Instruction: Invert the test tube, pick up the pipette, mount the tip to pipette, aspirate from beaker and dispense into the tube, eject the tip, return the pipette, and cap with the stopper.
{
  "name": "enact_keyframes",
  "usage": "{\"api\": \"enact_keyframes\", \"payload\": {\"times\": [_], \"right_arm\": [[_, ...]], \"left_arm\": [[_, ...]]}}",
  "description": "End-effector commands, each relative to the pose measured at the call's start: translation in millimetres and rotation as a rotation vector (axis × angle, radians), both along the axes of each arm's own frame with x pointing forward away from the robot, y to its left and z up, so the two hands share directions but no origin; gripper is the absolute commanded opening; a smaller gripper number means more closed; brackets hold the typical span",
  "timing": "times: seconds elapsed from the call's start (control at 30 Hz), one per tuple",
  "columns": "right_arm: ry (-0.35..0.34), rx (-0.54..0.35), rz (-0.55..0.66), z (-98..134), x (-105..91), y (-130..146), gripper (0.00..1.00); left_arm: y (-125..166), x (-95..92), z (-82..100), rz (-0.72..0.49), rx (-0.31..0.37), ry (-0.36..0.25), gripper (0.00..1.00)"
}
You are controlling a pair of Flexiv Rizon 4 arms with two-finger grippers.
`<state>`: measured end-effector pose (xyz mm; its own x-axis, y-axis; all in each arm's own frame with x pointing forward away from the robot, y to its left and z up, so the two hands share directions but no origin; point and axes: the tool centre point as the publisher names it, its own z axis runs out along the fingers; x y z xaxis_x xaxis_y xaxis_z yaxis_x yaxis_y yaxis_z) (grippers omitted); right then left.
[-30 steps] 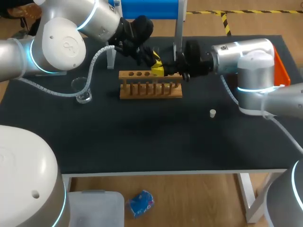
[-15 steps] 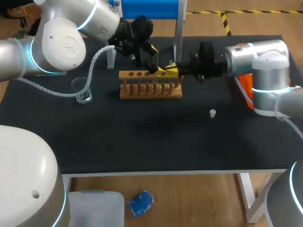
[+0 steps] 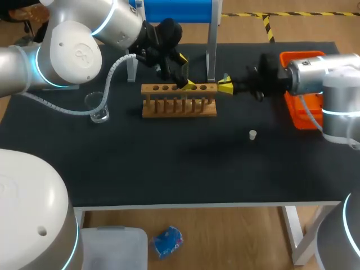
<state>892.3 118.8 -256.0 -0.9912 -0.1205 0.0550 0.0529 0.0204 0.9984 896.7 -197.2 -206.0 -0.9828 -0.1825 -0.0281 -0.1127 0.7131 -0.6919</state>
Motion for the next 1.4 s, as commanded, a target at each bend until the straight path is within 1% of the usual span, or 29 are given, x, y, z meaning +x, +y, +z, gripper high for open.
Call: {"api": "enact_keyframes", "payload": {"times": [0.03,0.57,0.6,0.67,0.77,0.8,0.87,0.9,1.07,1.17,1.2,1.27,1.4], "right_arm": [[-0.005,0.004,-0.003,-3,-3.4,-4,0.00],[-0.009,-0.006,0.003,-4,-4.9,-4,0.00],[-0.009,-0.006,0.003,-4,-4.9,-4,0.00],[-0.009,-0.006,0.003,-4,-4.9,-4,0.00],[-0.009,-0.006,0.003,-4,-4.9,-4,0.00],[-0.009,-0.006,0.003,-4,-4.9,-4,0.00],[-0.009,-0.006,0.003,-4,-4.9,-4,0.00],[-0.009,-0.006,0.003,-4,-4.9,-4,0.00],[-0.009,-0.006,0.003,-4,-4.9,-4,0.00],[-0.009,-0.006,0.003,-4,-4.9,-4,0.00],[-0.009,-0.006,0.003,-4,-4.9,-4,0.00],[-0.009,-0.006,0.003,-4,-4.9,-4,0.00],[-0.009,-0.006,0.003,-4,-4.9,-4,0.00]], "left_arm": [[1,-0.2,1.3,-0.002,0.003,0.003,1.00],[1,-0.2,1.3,-0.002,0.003,0.003,1.00],[3,1.5,3.9,0.002,0.010,-0.010,1.00],[17,12.7,5.9,0.070,0.018,-0.025,1.00],[49,34.1,7.5,0.169,0.014,-0.043,1.00],[59,41.1,7.6,0.201,0.022,-0.049,1.00],[79,55.8,8.1,0.243,0.028,-0.038,1.00],[87,62.1,9.2,0.264,0.034,-0.044,1.00],[132,96.8,13.1,0.359,-0.007,-0.023,1.00],[155,116.2,12.5,0.413,0.007,-0.025,1.00],[160,121.8,13.0,0.431,0.002,-0.026,1.00],[169,130.3,14.0,0.456,0.006,-0.040,1.00],[169,130.3,14.0,0.456,0.006,-0.040,1.00]]}}
